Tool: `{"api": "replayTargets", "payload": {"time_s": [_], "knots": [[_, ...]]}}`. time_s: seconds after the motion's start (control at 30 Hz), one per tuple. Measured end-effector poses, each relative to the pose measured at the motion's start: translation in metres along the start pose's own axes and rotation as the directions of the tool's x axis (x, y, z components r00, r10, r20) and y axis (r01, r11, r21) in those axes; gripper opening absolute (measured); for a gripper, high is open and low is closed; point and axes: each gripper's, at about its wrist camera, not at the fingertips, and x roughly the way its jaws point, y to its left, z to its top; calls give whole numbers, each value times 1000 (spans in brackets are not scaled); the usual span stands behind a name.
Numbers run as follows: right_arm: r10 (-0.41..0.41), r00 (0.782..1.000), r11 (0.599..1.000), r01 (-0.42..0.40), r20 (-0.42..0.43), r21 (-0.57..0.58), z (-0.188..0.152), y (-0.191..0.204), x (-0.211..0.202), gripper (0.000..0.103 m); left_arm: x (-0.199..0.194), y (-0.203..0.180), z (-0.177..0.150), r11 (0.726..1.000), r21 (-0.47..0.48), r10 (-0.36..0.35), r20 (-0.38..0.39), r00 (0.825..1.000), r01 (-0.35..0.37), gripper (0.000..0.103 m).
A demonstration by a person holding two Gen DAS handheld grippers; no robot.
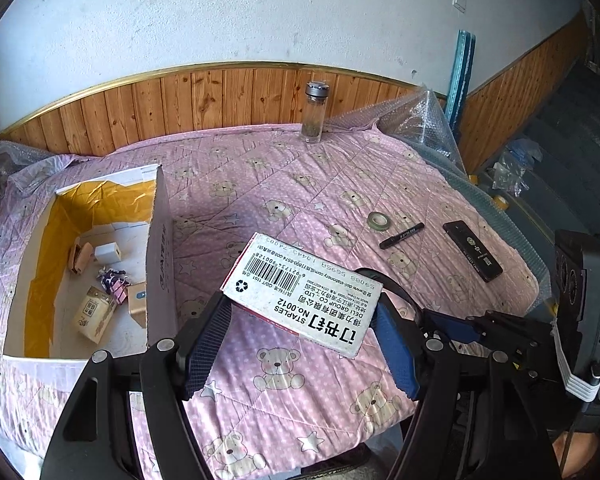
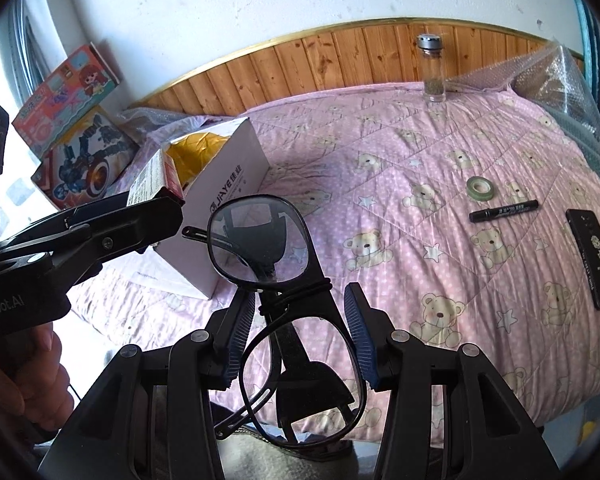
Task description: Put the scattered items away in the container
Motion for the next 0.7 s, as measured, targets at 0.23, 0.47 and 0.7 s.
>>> {"api": "replayTargets", "payload": {"time_s": [0.23,0.47,0.7], "knots": [[9,1000,997,-8,7,-72,7,30,-3,49,-28,22,-6,999,-37,0,42,999,2,72],[44,999,987,-40,20,-158,22,68,-4,49,-50,56,-13,996,-92,15,65,998,-9,72],[82,996,972,-75,20,-225,38,103,3,49,-71,94,-19,988,-152,46,89,995,-32,72]]}}
